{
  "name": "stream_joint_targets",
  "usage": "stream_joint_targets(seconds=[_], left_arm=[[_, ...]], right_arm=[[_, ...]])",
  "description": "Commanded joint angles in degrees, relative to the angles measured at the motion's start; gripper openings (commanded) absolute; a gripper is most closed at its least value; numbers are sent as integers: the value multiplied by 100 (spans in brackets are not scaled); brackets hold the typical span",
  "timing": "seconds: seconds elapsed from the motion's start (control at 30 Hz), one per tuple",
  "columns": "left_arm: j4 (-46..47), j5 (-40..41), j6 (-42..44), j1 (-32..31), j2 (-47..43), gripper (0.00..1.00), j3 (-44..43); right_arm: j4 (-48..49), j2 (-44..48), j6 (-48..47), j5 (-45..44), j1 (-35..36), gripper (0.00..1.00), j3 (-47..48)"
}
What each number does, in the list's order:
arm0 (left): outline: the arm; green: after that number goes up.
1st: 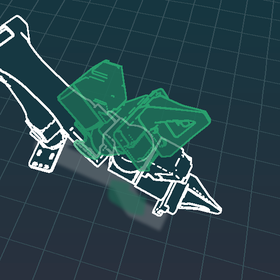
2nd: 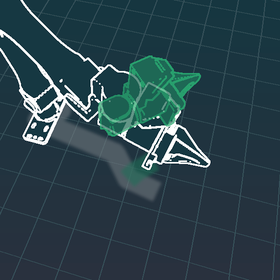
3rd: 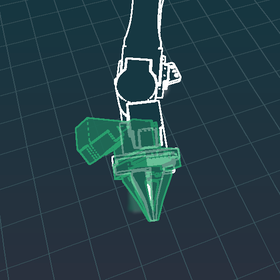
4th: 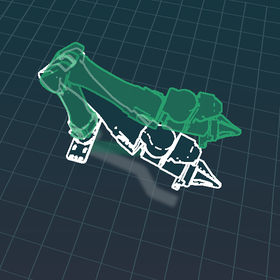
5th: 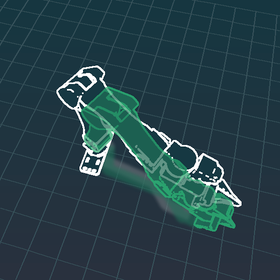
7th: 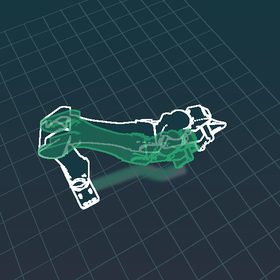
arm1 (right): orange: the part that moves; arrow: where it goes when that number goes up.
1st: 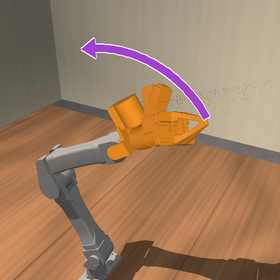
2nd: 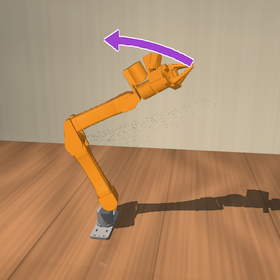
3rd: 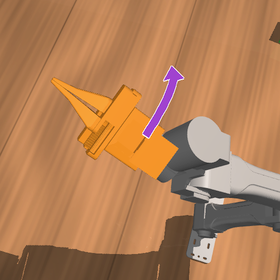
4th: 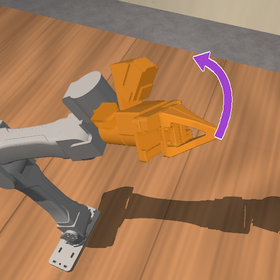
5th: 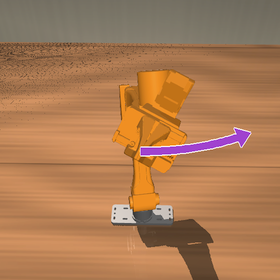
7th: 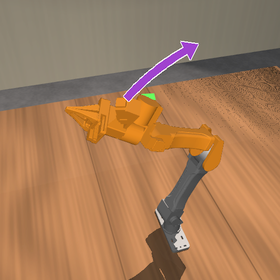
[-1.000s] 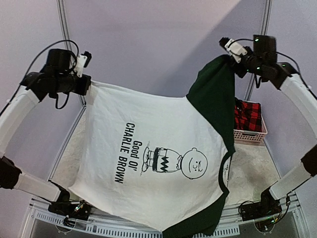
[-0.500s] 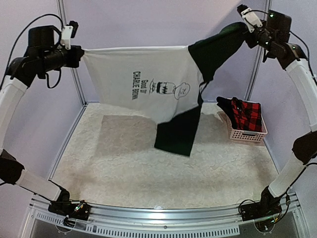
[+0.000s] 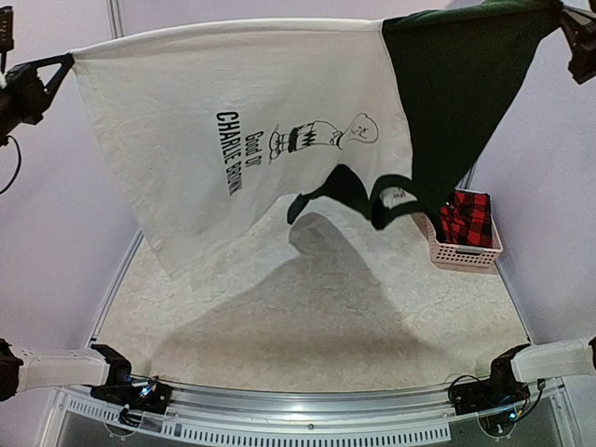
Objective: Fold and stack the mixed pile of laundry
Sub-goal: Flatten out the flattened T-shirt at the center of the board.
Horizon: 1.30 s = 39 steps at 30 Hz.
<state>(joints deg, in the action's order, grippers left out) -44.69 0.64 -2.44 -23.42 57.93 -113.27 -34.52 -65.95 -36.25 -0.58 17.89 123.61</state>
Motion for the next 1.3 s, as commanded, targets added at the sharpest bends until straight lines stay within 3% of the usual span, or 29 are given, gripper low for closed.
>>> stream_joint_targets(seconds=[0.0,0.2,0.43,0.57,0.77,0.9,1.03,1.27], left_arm=[[-62,-20,-40,-83,-121,0,-332],[-8,133,208,-164,200,0,-773],[-203,1179,847,-295,976,0,-686],[-195,1546,963,-287,1135,0,487],[866,1368,473,-210,798,0,3549],[1175,1148,360,-105,1407,0,4297],[1377,1135,307,53,2171,0,4383],[1361,1251,159,364,3397,0,3834]], right_arm=[[192,163,125,200,-22,0,489],[528,-185,-36,91,-20,0,847],[588,-891,-324,-192,-22,0,348],[747,-888,-632,-308,-21,0,-1157],[1302,-661,-762,-385,-22,0,-4149],[1754,-1039,-673,-570,-16,0,-5178],[1936,-2102,-492,-930,-5,0,-4962],[2052,-4012,-271,-1411,4,0,-3610]])
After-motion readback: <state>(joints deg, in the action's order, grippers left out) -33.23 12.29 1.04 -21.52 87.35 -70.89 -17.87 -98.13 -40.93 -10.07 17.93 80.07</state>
